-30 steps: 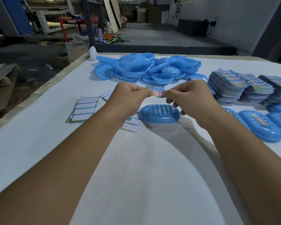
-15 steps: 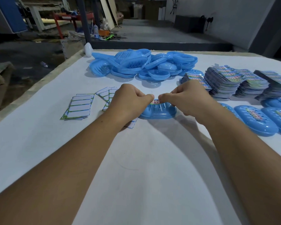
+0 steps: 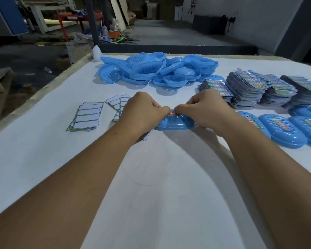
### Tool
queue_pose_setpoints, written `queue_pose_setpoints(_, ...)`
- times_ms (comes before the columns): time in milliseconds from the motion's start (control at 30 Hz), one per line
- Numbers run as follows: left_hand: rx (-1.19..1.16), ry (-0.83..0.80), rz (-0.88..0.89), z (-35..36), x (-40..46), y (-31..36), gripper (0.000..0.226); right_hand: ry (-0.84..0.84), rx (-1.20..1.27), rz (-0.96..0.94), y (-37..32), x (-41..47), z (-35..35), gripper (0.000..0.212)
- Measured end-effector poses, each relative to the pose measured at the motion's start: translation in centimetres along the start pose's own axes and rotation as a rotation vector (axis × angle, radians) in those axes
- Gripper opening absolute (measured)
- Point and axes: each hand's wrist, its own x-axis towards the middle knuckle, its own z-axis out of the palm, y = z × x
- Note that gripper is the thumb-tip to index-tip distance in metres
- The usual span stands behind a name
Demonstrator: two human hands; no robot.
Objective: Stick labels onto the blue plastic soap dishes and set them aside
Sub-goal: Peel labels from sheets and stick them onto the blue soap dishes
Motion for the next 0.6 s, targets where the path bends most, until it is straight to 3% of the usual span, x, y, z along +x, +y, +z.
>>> queue_pose_setpoints(600,0.125,0.055,0.063,0.21,-0.51,0.54,0.033,0.032,-0.085,-0.053,-0.36,-0.52,0.29,0.03)
